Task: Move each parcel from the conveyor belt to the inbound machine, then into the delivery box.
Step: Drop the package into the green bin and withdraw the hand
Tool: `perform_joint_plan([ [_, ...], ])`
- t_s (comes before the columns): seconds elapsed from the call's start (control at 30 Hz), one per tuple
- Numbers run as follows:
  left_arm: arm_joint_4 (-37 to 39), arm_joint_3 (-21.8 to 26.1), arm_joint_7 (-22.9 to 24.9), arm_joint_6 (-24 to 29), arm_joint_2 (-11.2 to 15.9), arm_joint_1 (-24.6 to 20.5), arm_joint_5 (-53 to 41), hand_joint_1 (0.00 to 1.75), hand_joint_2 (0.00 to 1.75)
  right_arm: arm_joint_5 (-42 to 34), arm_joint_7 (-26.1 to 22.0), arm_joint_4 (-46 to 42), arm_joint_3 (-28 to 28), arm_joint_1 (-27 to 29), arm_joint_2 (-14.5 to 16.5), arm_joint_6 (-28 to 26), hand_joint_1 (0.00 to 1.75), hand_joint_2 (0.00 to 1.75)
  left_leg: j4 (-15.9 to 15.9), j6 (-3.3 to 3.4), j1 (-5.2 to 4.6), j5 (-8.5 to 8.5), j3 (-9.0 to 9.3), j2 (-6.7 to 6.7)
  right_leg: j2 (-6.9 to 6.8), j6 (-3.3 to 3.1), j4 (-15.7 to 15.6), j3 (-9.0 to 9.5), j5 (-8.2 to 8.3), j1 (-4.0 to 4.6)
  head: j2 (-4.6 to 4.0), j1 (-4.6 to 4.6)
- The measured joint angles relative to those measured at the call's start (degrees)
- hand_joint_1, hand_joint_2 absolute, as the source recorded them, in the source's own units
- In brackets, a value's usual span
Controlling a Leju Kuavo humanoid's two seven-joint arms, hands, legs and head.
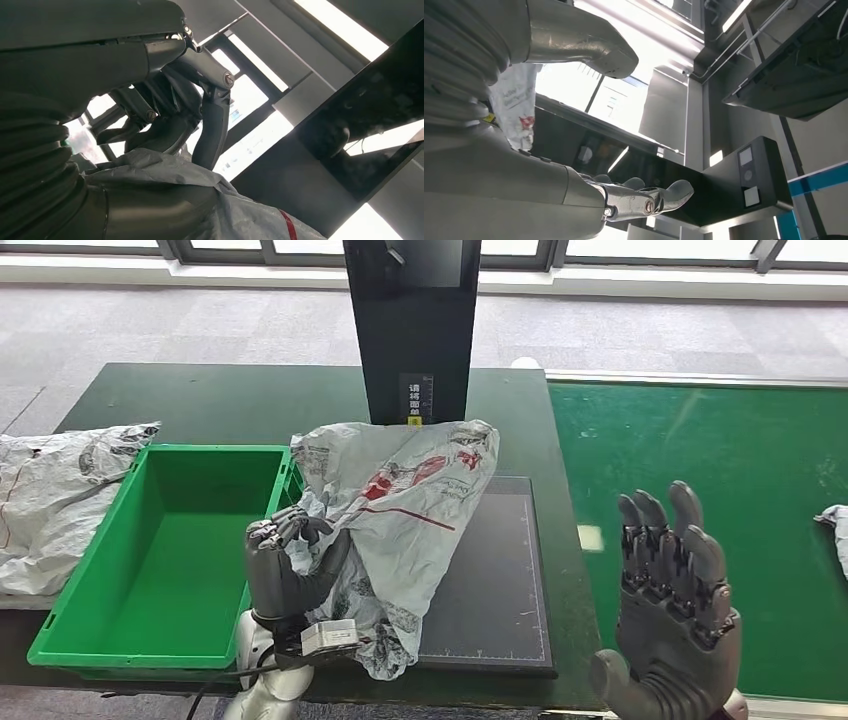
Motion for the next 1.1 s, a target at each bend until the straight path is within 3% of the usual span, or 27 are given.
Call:
perform_joint_plan([
  [0.7, -6.9, 2.4, 0.0, 0.2, -0.1, 2.0, -4.7, 1.75, 1.75, -0.2, 0.0, 0.1, 0.0, 0.3, 0.1, 1.0, 0.00, 1.75, 0.0, 0.00, 0.01, 0.00, -0.04, 0.02, 0.03, 0.00, 0.0, -0.04, 0.00, 0.01, 0.00, 0.00],
  [0.83, -13.9, 7.9, 0.0, 0.2, -0.3, 3.2, -5.8, 1.75, 1.75, -0.6, 0.0, 0.5, 0.0, 0.0, 0.4, 1.8, 0.00, 1.75, 0.0, -0.01, 0.04, 0.00, -0.07, 0.05, 0.09, -0.01, 0.0, -0.10, 0.00, 0.03, 0.00, 0.00],
  [0.97, -20.7, 17.3, 0.0, 0.3, 0.0, 2.9, 0.2, 1.75, 1.75, -1.3, 0.0, 1.4, 0.0, -0.8, 0.7, 3.2, 0.00, 1.75, 0.0, -0.04, 0.08, 0.02, -0.07, 0.05, 0.06, -0.03, 0.0, -0.11, -0.01, 0.06, 0.00, 0.00],
  [1.1, -22.5, 26.3, 0.0, 0.3, 1.3, 1.6, 5.0, 1.75, 1.75, -1.4, 0.0, 3.2, 0.0, -2.8, 1.5, 5.1, 0.00, 1.75, 0.0, -0.11, 0.11, 0.07, -0.07, 0.06, 0.08, -0.07, 0.1, -0.14, 0.01, 0.08, 0.00, 0.00],
])
